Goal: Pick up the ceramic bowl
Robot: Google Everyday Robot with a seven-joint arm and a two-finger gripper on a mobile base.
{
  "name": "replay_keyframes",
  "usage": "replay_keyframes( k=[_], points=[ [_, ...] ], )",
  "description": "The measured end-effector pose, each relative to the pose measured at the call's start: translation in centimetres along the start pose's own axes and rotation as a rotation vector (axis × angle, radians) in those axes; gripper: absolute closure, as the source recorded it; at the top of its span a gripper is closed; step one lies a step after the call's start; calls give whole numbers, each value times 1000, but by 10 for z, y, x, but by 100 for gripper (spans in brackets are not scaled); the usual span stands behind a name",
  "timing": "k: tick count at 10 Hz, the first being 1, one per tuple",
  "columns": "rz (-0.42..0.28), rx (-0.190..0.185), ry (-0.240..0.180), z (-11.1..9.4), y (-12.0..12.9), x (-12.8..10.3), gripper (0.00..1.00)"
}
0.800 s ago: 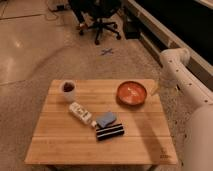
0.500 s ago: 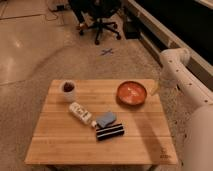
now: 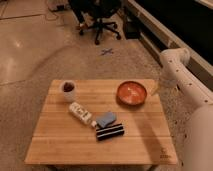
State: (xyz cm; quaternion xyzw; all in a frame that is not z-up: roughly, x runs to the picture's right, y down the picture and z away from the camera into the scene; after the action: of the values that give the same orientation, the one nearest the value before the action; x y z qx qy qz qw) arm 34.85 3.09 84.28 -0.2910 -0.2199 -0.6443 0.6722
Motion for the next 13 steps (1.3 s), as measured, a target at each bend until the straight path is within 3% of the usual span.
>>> replay_keyframes(
  k=[12,13],
  points=[
    [-2,1,3,1,0,1,20],
    [-13,17,11,4,-7,5,20]
  ],
)
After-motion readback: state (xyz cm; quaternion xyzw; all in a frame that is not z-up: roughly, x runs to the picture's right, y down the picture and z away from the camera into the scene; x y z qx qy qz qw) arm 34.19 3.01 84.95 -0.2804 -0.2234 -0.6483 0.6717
